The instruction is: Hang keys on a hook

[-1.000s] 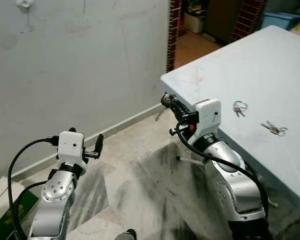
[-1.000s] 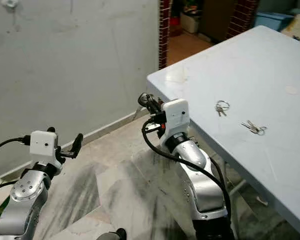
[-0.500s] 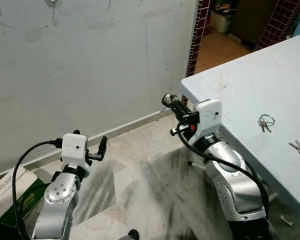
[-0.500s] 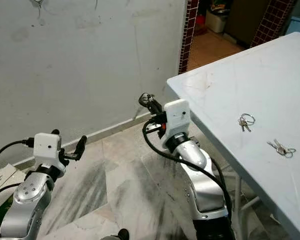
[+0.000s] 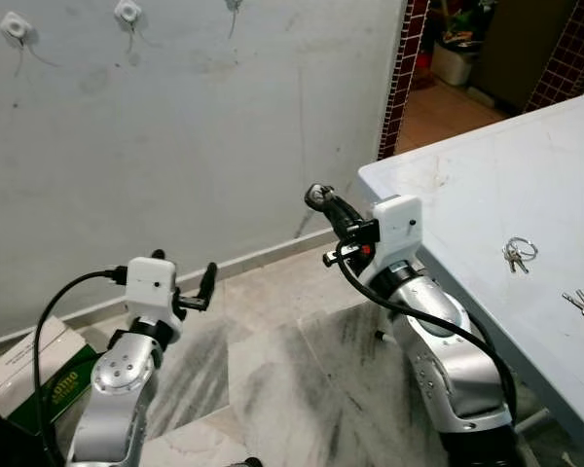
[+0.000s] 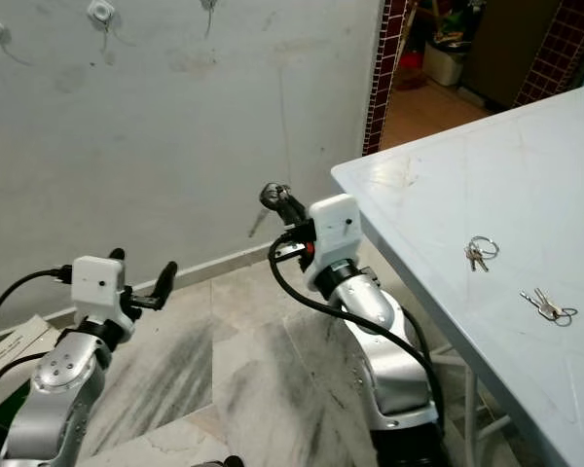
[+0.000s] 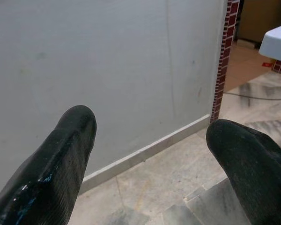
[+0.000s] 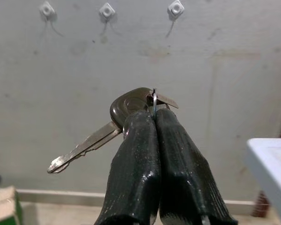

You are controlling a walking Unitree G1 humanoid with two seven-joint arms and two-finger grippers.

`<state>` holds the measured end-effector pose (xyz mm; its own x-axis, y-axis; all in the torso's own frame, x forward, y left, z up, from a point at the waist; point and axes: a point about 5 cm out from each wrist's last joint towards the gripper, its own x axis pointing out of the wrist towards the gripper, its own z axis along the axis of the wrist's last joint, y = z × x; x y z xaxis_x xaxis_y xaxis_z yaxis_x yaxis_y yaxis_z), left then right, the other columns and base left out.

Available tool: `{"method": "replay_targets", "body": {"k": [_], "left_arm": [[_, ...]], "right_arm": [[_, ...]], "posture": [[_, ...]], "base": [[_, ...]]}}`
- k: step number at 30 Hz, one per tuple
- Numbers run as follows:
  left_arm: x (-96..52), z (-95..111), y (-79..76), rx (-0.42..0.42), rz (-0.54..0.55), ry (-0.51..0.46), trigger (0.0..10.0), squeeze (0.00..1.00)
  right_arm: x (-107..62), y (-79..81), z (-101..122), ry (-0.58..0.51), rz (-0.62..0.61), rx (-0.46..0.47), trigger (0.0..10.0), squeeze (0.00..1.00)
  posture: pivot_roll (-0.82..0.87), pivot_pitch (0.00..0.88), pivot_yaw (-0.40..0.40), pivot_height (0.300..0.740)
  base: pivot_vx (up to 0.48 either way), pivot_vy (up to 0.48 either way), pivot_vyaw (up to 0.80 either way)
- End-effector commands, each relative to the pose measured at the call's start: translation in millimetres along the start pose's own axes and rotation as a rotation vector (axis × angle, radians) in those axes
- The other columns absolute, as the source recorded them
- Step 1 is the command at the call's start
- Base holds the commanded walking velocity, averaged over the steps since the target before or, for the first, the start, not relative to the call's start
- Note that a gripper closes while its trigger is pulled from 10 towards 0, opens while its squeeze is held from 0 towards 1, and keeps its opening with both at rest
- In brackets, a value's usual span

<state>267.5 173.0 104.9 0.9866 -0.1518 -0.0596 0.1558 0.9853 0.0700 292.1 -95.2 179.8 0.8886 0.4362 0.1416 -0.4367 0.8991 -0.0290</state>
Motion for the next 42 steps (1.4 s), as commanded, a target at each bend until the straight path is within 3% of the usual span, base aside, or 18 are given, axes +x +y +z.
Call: {"method": "replay_targets", "body": {"k": [1,17,28,42], "left_arm": [[-2.0,1.0,7.7,0.01,0.022,-0.001,10.0,0.0],[-2.5,1.1,6.7,0.004,0.015,-0.002,10.0,0.0],[-5.2,-0.6,6.9,-0.001,0.011,0.005,10.0,0.0],[-4.5,-1.0,5.7,-0.008,0.005,0.006,10.0,0.0]], "right_arm": [[2.9,5.4,2.0,-0.011,0.018,0.01,10.0,0.0],[2.4,5.5,1.9,-0.015,0.014,0.011,10.0,0.0],[-4.5,-5.9,-3.9,-0.005,-0.056,-0.011,10.0,0.0],[-8.7,-5.6,-14.8,0.014,-0.1,-0.008,10.0,0.0]], "posture": [[0.03,0.084,0.038,0.74],[0.03,0.091,0.038,0.74],[0.03,0.096,0.039,0.74],[0.03,0.09,0.038,0.74]], "base": [[0.0,0.0,0.0],[0.246,0.0,0.0],[0.285,0.0,0.0],[0.317,0.104,0.0]]}}
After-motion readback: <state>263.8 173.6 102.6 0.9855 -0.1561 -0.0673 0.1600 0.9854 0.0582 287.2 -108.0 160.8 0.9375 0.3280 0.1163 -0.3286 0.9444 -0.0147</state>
